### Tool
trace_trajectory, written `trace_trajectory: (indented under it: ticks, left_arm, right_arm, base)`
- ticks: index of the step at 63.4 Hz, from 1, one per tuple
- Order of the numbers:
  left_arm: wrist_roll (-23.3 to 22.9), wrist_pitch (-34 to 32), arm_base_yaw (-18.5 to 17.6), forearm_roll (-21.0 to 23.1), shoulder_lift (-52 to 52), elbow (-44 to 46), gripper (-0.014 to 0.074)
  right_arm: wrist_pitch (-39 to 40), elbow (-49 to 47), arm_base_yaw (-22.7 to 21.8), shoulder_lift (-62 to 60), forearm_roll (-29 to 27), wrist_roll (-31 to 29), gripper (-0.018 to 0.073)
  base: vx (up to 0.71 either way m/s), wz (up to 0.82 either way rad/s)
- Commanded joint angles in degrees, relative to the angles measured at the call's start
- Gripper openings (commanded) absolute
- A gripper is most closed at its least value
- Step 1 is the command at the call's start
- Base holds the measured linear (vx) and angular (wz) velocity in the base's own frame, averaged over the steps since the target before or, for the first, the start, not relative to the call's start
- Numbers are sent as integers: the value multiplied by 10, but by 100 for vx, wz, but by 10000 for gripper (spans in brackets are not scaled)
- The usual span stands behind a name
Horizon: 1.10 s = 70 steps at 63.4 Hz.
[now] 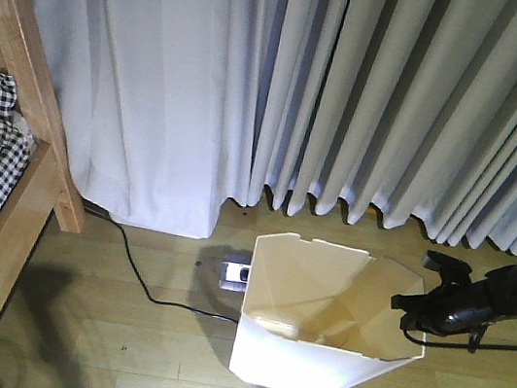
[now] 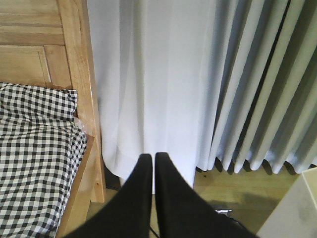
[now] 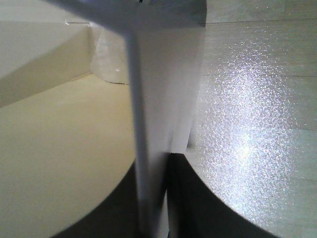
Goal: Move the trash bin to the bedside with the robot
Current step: 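Set the bin down beside the bed and open the right gripper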
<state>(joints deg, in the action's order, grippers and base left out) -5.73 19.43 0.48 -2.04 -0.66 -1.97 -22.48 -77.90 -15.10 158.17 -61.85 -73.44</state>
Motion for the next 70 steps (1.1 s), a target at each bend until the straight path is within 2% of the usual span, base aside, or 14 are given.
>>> trace_trajectory:
  ticks: [1,8,25,38,50,60,70]
  left_arm:
    - [-2,-42,-1,1,10,-2,-6]
    - [-2,-42,-1,1,10,-2,-6]
    - [-2,-42,-1,1,10,-2,-6]
    - [-2,-42,-1,1,10,-2,-6]
    - [-2,-42,-1,1,10,-2,-6]
    - [-2,-42,-1,1,10,-2,-6]
    - [-2,-42,-1,1,10,-2,-6]
  right_arm:
    - [-101,-43,-2,-12,-22,19,-2]
    - [-115,-85,0,29,-1,42,-2]
    - [-126,-203,38,109,92,156,-2]
    - [-125,-285,73,149,130,194,-2]
    - [-140,-359,85,191,164,223,0]
    - [-144,-409,91,221,199,271,4]
    - [-148,-437,94,238,224,293,15]
  base:
    - [0,0]
    - [0,0]
    - [0,0]
    - [0,0]
    - [0,0]
    - [0,0]
    - [0,0]
